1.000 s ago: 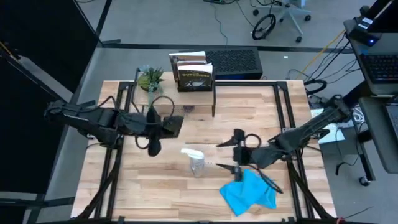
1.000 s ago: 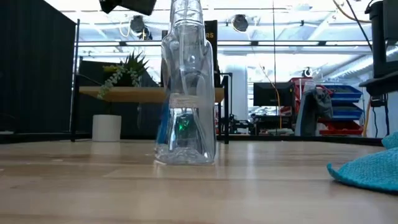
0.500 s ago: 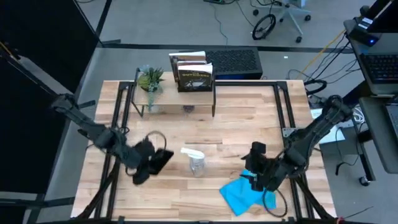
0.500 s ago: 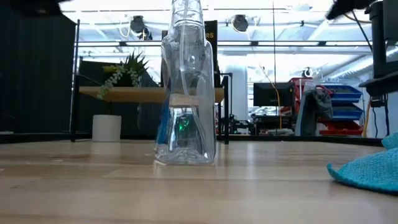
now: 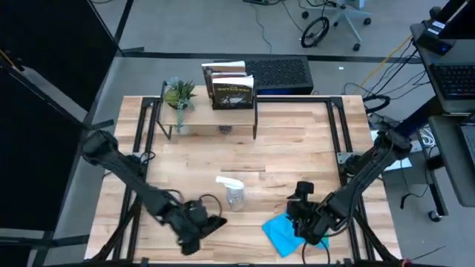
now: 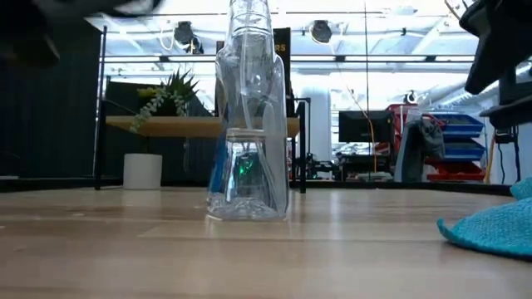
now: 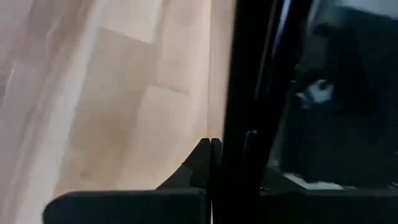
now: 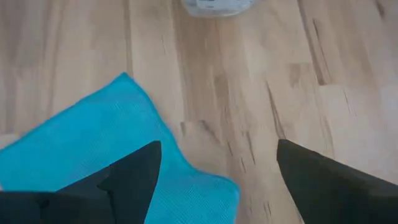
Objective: Apply microfiber cloth
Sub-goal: Wipe the back of the black cellphone with a blue microfiber cloth
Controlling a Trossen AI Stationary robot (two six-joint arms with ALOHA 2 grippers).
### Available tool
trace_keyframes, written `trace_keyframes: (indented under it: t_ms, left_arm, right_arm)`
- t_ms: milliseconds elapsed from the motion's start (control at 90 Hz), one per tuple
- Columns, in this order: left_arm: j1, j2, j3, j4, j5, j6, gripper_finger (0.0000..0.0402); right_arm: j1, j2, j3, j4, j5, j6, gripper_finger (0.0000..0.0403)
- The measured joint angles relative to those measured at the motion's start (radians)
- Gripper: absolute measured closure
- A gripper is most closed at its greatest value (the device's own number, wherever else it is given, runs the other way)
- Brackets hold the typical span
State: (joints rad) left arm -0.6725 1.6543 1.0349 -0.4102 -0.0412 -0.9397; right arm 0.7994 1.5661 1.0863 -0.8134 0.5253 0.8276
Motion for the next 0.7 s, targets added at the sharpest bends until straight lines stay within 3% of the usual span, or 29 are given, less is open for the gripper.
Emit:
trace_keyframes:
  t_ms: [256, 700]
  left_arm:
    - [0.130, 0.130, 0.095, 0.016, 0.086, 0.188, 0.0395]
    - [0.296, 0.245, 0.168, 0.055, 0.102, 0.348, 0.0395]
  right_arm:
    - [0.002, 0.000, 0.000, 0.000, -0.006, 0.058, 0.0101]
    - [0.001, 0.000, 0.000, 0.001, 0.012, 0.079, 0.0101]
